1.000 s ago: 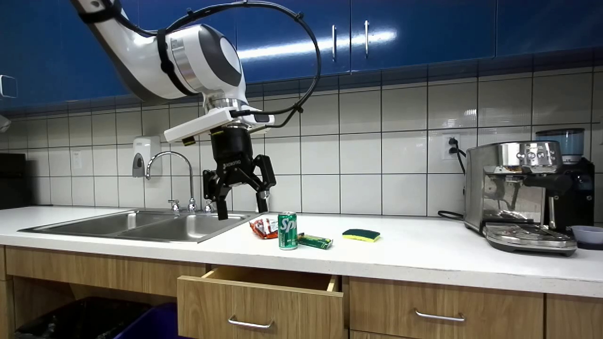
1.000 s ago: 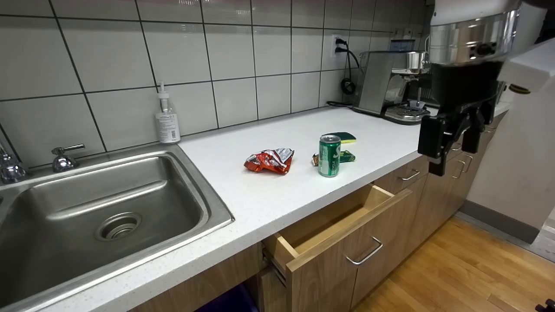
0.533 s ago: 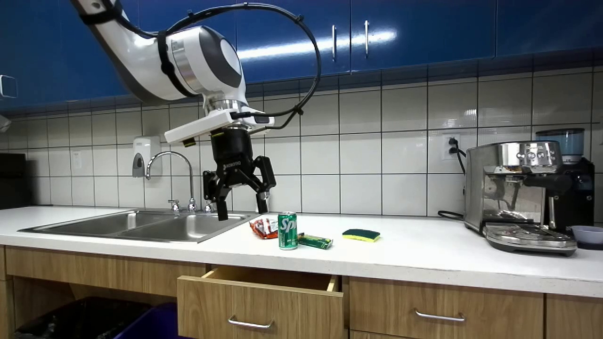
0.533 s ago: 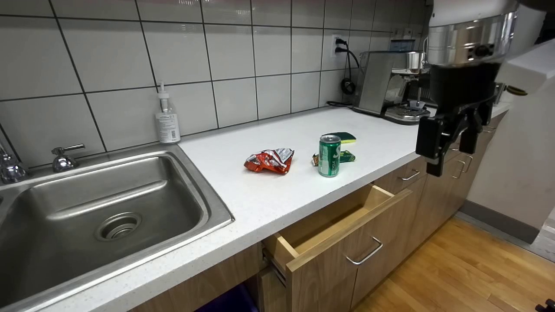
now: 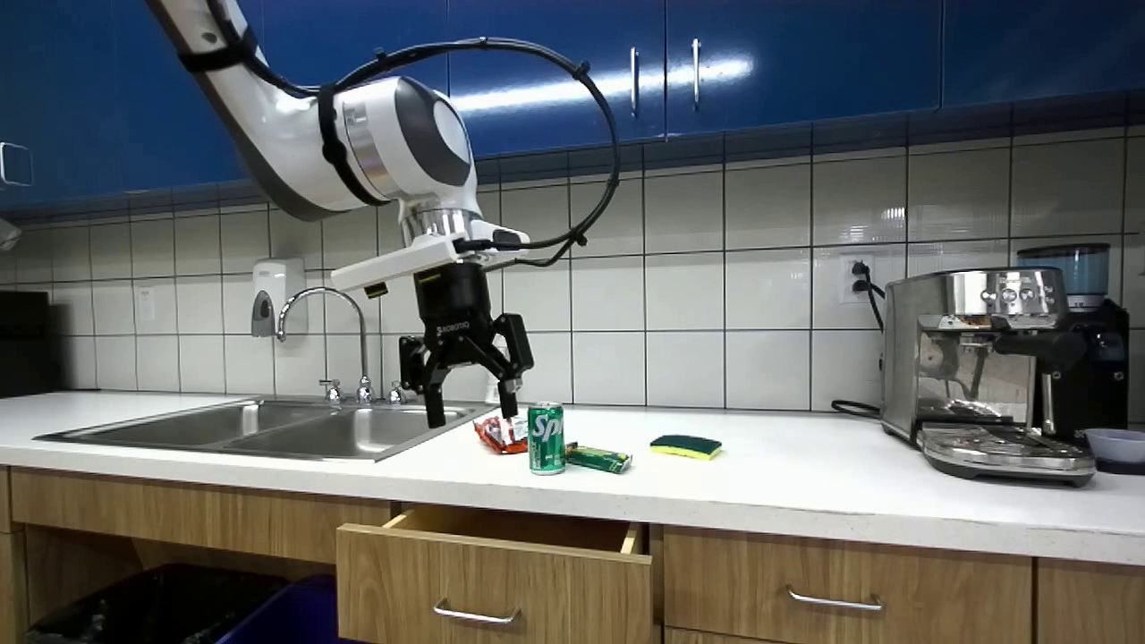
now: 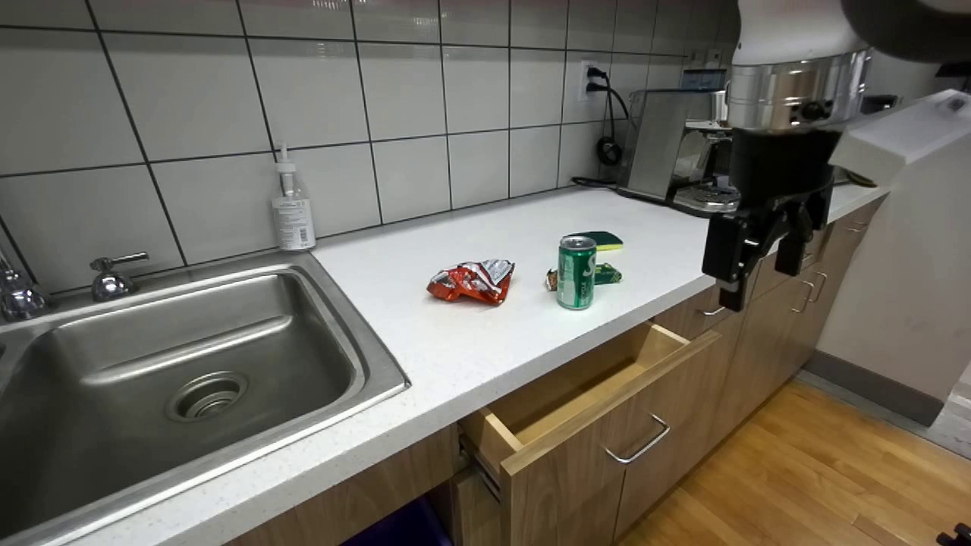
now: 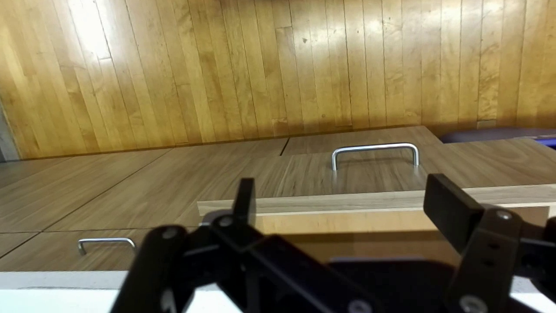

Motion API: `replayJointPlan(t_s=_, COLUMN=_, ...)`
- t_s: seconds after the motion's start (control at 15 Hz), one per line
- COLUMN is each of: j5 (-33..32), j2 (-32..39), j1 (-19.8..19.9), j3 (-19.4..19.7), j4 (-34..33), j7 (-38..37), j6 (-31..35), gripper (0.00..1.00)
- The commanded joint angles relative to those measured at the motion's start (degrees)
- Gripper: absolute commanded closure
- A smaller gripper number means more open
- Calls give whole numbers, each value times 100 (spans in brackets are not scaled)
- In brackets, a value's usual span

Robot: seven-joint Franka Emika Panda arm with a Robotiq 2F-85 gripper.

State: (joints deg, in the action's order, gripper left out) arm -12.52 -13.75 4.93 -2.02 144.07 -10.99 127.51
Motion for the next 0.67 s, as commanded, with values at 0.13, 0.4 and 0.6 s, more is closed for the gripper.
replayJointPlan(t_s=0.13, j5=-28, j2=362, j1=-54, j3=93, j4=-232, j7=92, j6=251, gripper=0)
replayJointPlan(t_s=0.4, j5=-66, j2=536, j1=-78, j3=84, j4=-316, j7=71, j6=355, gripper=0)
replayJointPlan(t_s=0.6, j5=-105, j2=658, j1=-111, j3=74, j4=-399, j7=41, j6=347, gripper=0)
